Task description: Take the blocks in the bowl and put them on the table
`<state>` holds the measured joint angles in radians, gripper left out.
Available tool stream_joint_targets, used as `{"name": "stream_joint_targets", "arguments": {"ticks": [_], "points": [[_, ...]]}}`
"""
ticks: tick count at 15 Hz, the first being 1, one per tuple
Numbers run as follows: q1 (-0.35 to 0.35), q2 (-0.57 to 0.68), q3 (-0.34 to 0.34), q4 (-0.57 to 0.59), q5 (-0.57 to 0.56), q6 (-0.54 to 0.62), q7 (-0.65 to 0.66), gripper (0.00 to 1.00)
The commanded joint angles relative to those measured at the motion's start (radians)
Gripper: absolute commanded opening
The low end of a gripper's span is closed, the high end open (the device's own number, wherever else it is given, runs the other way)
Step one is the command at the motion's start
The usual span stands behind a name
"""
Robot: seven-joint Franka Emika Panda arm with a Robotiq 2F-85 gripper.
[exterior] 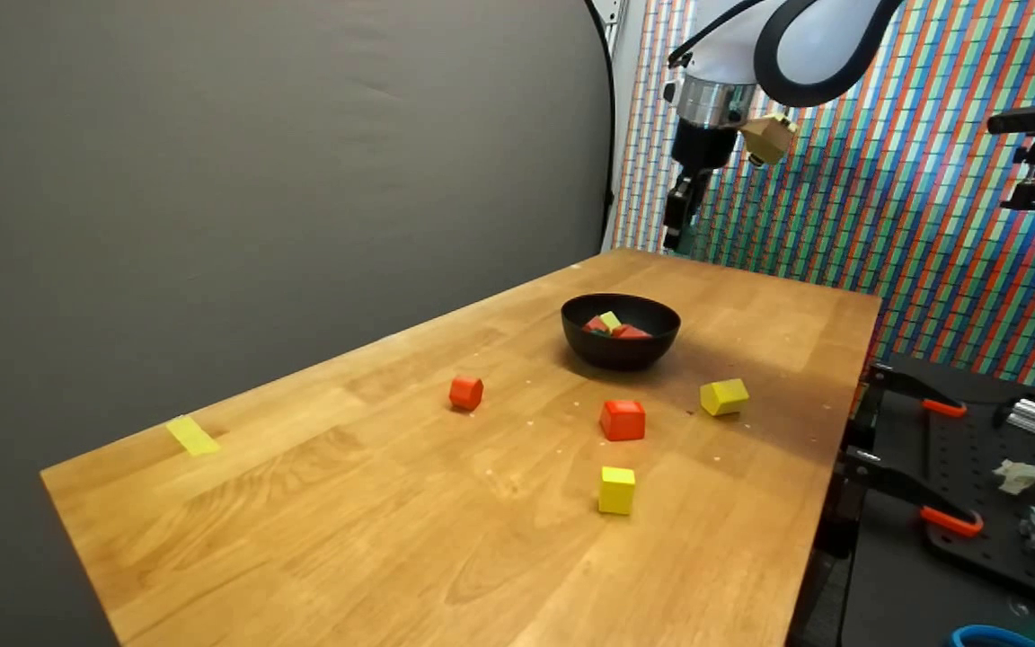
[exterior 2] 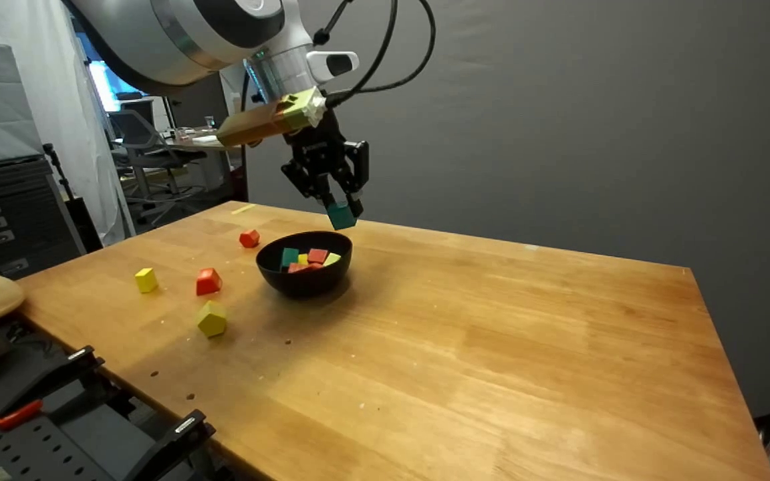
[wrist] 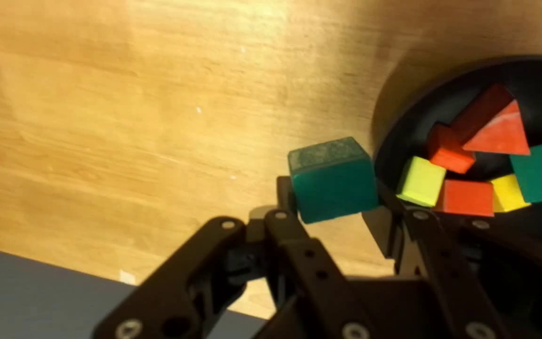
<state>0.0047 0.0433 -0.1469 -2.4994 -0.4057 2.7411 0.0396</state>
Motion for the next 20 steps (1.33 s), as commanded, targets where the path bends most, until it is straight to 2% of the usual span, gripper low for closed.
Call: {"name": "stream_joint_targets", "arguments": {"ticks": [1,6,7,8,9,10,13,14,15,18,19,20], "points": [[-0.078,0.035,-0.018,-0.058,0.016,0.020,0.020,0.17],[-0.138,0.189,-0.007,-0.077,0.182,0.060,-0.047,0.18],[-0.149,0.209,0.002,-0.076,0.224,0.066,-0.069,0.28],[-0.157,0.224,0.009,-0.074,0.254,0.073,-0.083,0.42],[-0.167,0.231,0.018,-0.075,0.288,0.076,-0.103,0.67],[-0.176,0.233,0.028,-0.075,0.318,0.074,-0.122,0.67],[-0.173,0.161,0.029,-0.103,0.344,0.073,-0.147,0.86],[-0.151,0.104,0.010,-0.122,0.312,0.073,-0.131,0.95],[-0.131,0.042,-0.002,-0.138,0.280,0.069,-0.118,0.99],[-0.089,-0.067,0.002,-0.107,0.171,0.056,-0.077,1.00],[-0.085,-0.083,0.025,-0.085,0.161,0.061,-0.088,1.00],[-0.072,-0.081,0.056,-0.055,0.197,0.060,-0.120,1.00]]}}
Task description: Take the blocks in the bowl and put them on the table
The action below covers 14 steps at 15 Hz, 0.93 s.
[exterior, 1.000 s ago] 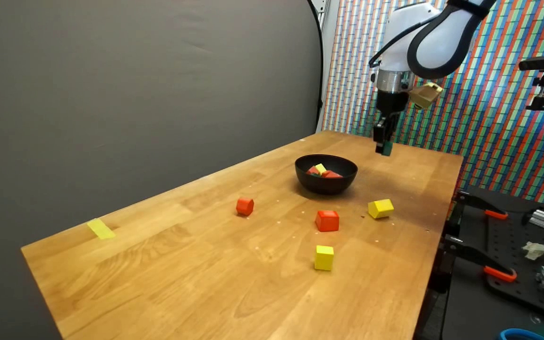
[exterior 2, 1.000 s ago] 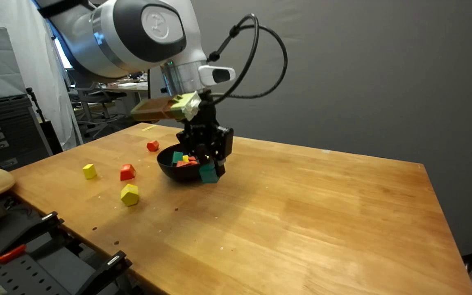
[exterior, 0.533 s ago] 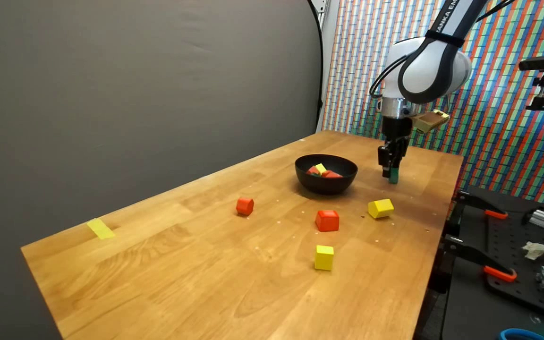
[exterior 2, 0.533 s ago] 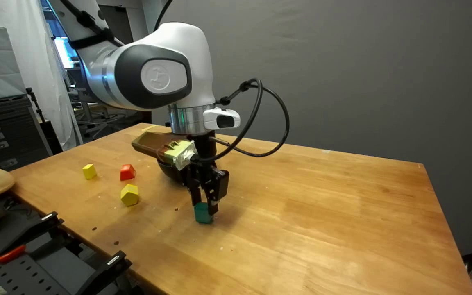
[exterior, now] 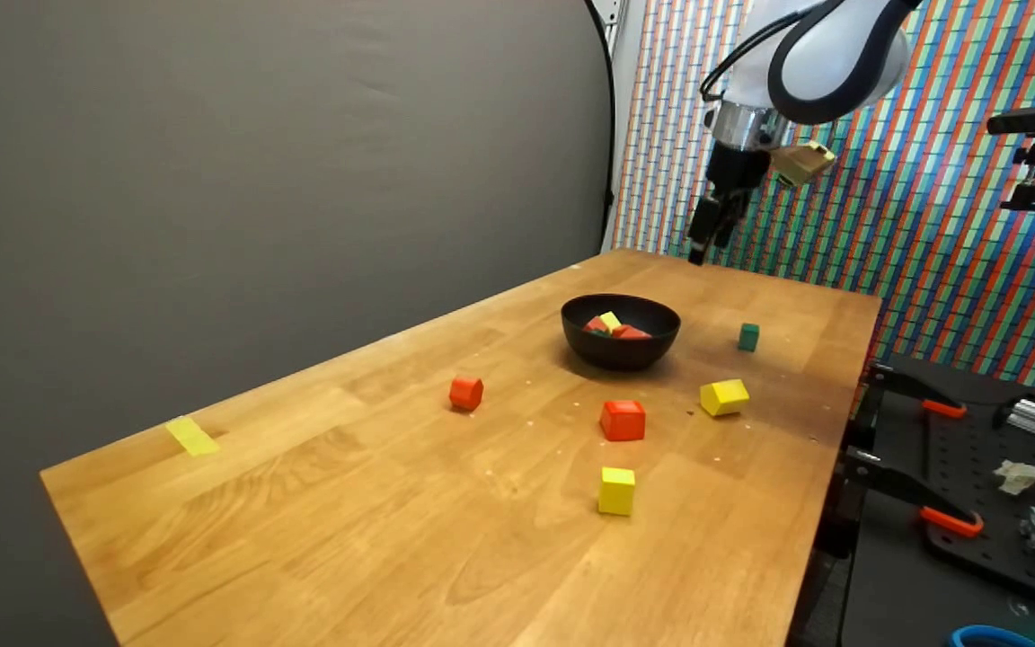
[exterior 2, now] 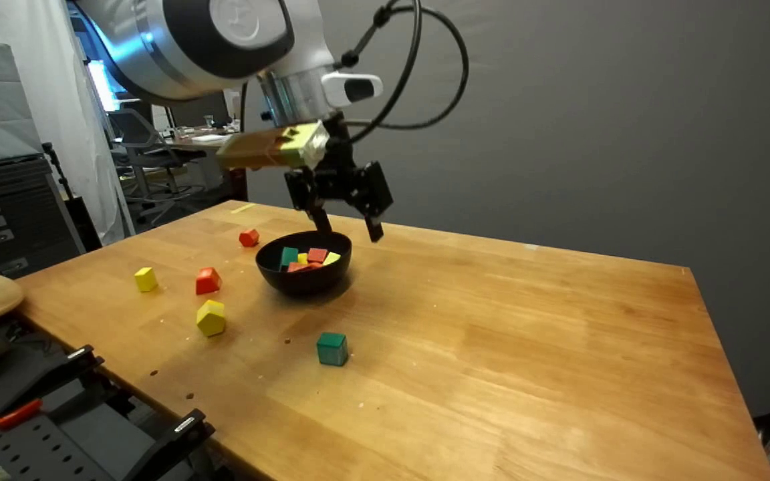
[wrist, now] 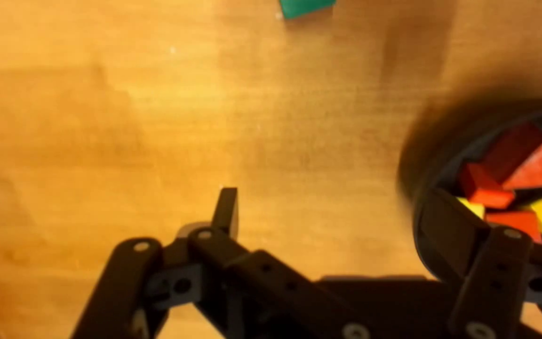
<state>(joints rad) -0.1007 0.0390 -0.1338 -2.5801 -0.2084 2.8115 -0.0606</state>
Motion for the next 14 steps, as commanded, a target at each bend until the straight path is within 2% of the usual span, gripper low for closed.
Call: {"name": "stream_joint_targets", "arguments": {"ticks": [1,2,4,5,6,7,8,10,11,13,14], "points": [[0.051,-0.068,0.064,0.051,0.036,-0.003,-0.041,1.00],[0.075,-0.036,0.087,0.085,0.081,0.004,-0.064,1.00],[0.124,0.032,0.128,0.149,0.263,0.013,-0.190,0.99],[0.138,0.063,0.152,0.183,0.346,0.001,-0.249,0.95],[0.142,0.091,0.179,0.216,0.421,-0.017,-0.311,0.95],[0.135,0.124,0.203,0.251,0.455,-0.041,-0.342,0.93],[0.123,0.155,0.220,0.279,0.462,-0.066,-0.360,0.93],[0.115,0.203,0.213,0.310,0.369,-0.102,-0.331,0.88],[0.116,0.224,0.196,0.322,0.306,-0.120,-0.315,0.81],[0.092,0.261,0.204,0.349,0.261,-0.172,-0.367,0.69],[0.088,0.274,0.201,0.358,0.223,-0.194,-0.378,0.57]]}}
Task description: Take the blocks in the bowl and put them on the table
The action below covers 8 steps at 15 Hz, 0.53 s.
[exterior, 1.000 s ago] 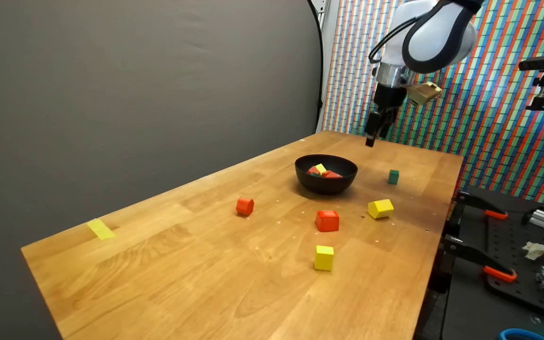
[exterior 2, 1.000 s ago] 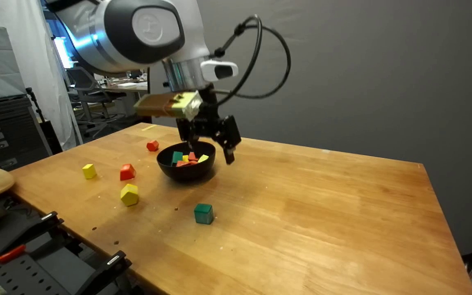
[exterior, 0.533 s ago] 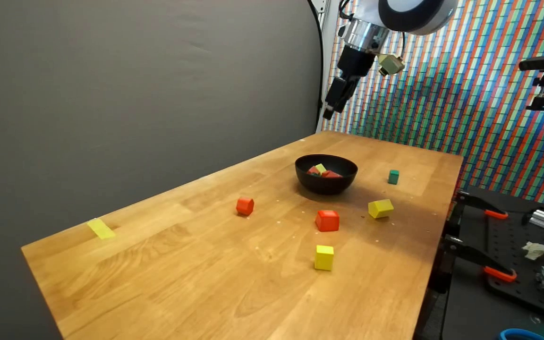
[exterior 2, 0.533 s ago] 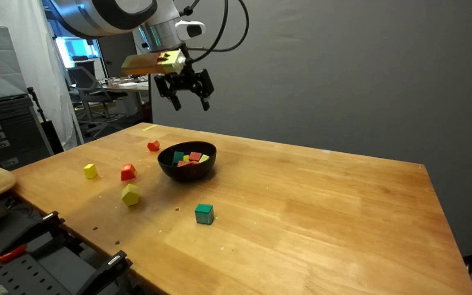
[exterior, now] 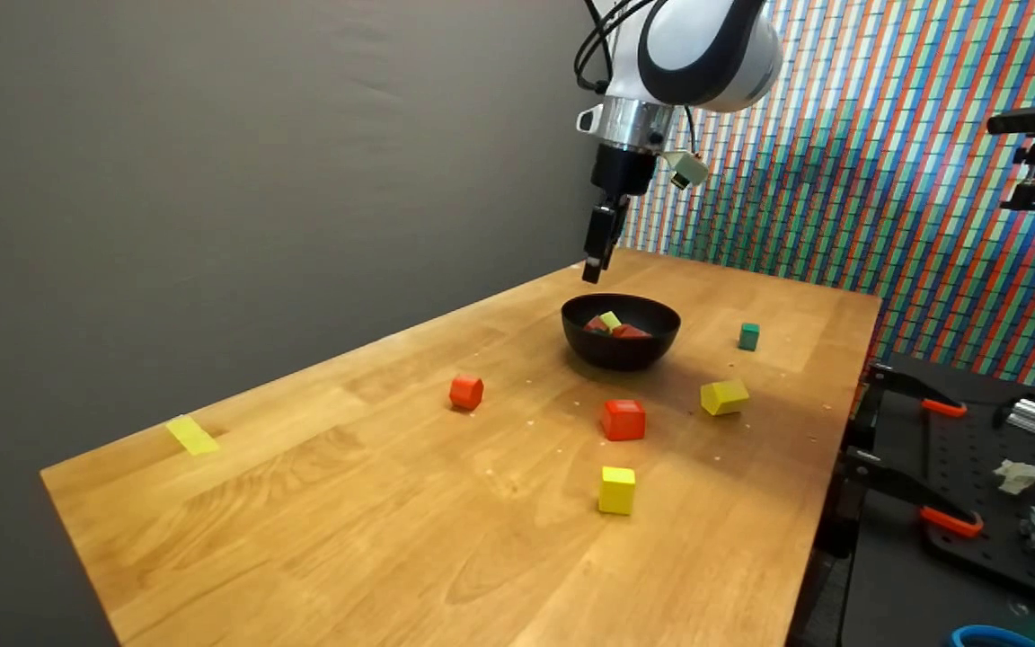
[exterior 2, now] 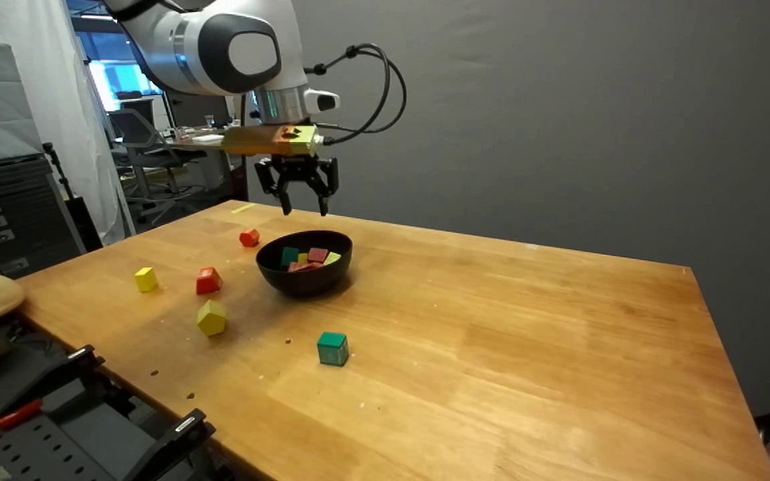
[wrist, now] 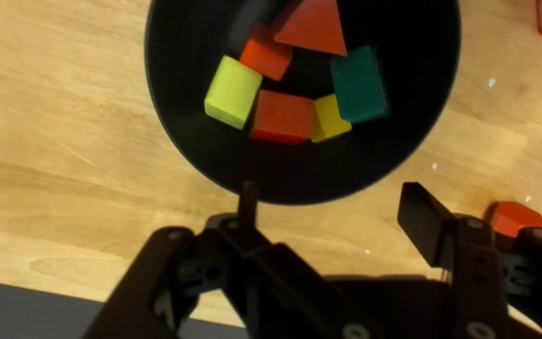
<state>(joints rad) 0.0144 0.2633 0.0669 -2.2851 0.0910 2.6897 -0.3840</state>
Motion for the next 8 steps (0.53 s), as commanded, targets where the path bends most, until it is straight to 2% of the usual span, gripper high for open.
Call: {"name": "stream_joint_targets", "arguments": {"ticks": [1,2,3,4,6,8], "points": [[-0.033,0.062,0.006,0.068,-0.100,-0.089,-0.077,0.61],[-0.031,0.072,0.006,0.071,-0.129,-0.101,-0.083,0.78],[-0.033,0.081,0.012,0.072,-0.147,-0.108,-0.097,0.86],[-0.032,0.089,0.017,0.071,-0.162,-0.111,-0.103,0.87],[-0.038,0.103,0.033,0.068,-0.164,-0.106,-0.122,0.98],[-0.048,0.115,0.049,0.066,-0.150,-0.104,-0.138,1.00]]}}
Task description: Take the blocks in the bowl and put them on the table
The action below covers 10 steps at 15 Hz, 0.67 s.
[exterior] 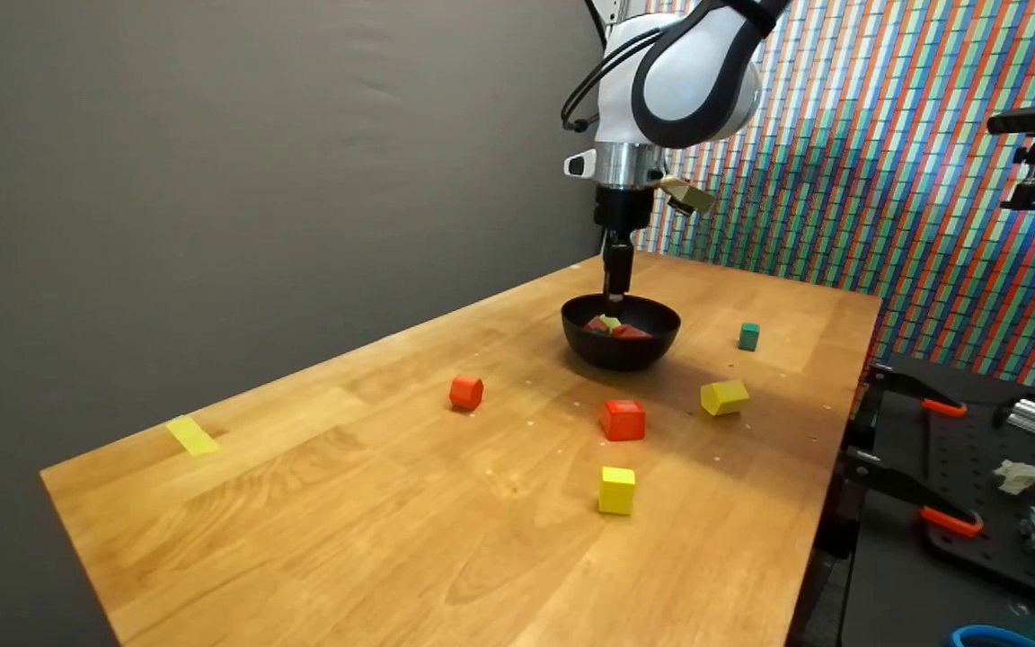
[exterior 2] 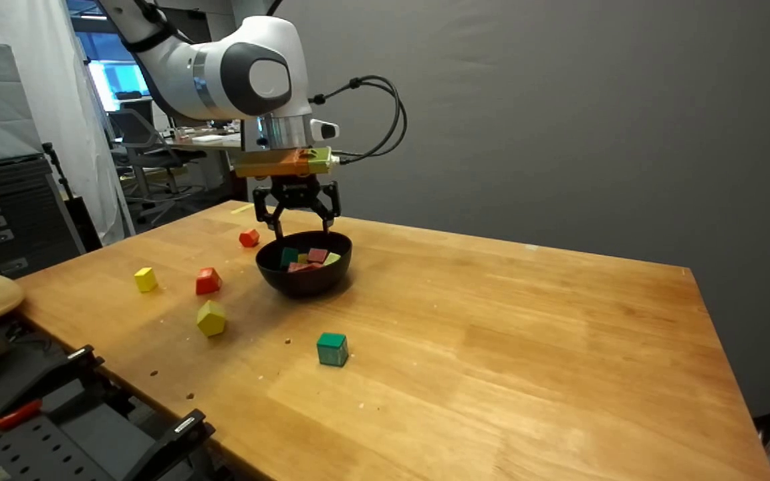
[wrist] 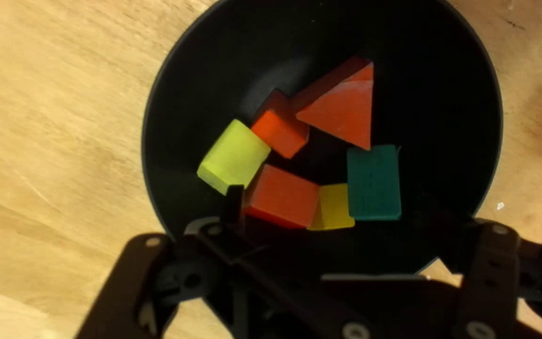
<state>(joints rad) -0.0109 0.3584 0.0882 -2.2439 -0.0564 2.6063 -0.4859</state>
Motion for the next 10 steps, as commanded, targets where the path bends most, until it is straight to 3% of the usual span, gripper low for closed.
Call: {"name": "stream_joint_targets", "arguments": {"ticks": [1,10], "points": [[-0.024,0.024,0.031,0.023,-0.002,-0.021,-0.040,1.00],[-0.020,0.086,0.039,0.044,-0.004,-0.018,-0.023,0.85]]}}
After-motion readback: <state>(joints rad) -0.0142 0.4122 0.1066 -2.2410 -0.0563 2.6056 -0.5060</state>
